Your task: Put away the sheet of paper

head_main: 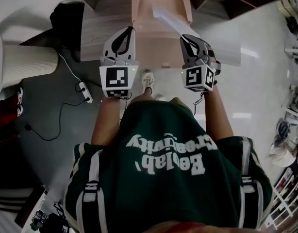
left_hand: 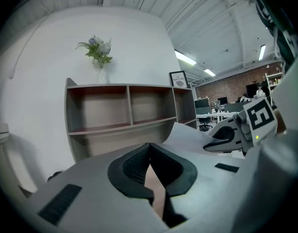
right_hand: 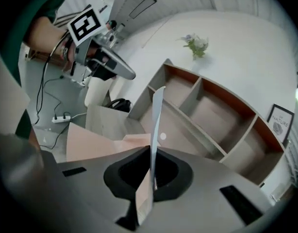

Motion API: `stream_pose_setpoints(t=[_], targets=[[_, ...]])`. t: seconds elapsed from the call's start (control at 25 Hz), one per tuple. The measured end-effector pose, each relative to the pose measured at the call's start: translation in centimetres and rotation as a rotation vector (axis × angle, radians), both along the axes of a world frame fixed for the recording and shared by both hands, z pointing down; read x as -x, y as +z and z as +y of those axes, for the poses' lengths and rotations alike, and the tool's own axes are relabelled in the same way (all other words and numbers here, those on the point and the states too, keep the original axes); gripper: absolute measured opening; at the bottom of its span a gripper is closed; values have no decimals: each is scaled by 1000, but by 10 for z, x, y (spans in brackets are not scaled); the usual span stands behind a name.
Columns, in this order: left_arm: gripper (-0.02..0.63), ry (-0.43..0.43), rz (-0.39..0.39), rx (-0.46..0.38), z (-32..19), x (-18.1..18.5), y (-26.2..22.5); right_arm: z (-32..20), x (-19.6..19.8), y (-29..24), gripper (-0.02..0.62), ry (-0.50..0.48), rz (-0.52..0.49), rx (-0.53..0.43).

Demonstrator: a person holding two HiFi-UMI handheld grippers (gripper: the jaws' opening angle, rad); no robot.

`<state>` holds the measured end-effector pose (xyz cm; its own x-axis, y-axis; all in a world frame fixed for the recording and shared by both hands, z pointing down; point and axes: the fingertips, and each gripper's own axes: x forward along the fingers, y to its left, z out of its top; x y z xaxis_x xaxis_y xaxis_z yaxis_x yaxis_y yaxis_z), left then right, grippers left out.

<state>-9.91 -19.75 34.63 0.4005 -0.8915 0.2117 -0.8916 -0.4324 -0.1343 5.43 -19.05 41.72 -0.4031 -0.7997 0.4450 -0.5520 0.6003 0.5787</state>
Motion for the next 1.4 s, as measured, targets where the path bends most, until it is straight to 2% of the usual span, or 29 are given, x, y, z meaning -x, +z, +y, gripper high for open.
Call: stream_pose_setpoints(t=[0.28,0.44,0.64,0.96,1.4], targets=[[18,49,20,36,-34,11,17,-13,38,75,34,-114,161,154],[18,84,41,33,-47,14,19,-7,53,113,34,-214,284,226],[18,111,49,37,-60,18,20,7,71,145,34,-300,356,297],[18,109,60,67,-83,19,33,-2,78,179,34,-361,361,335],[18,11,33,153,-120,25,64,-47,63,214,34,-442,352,394]])
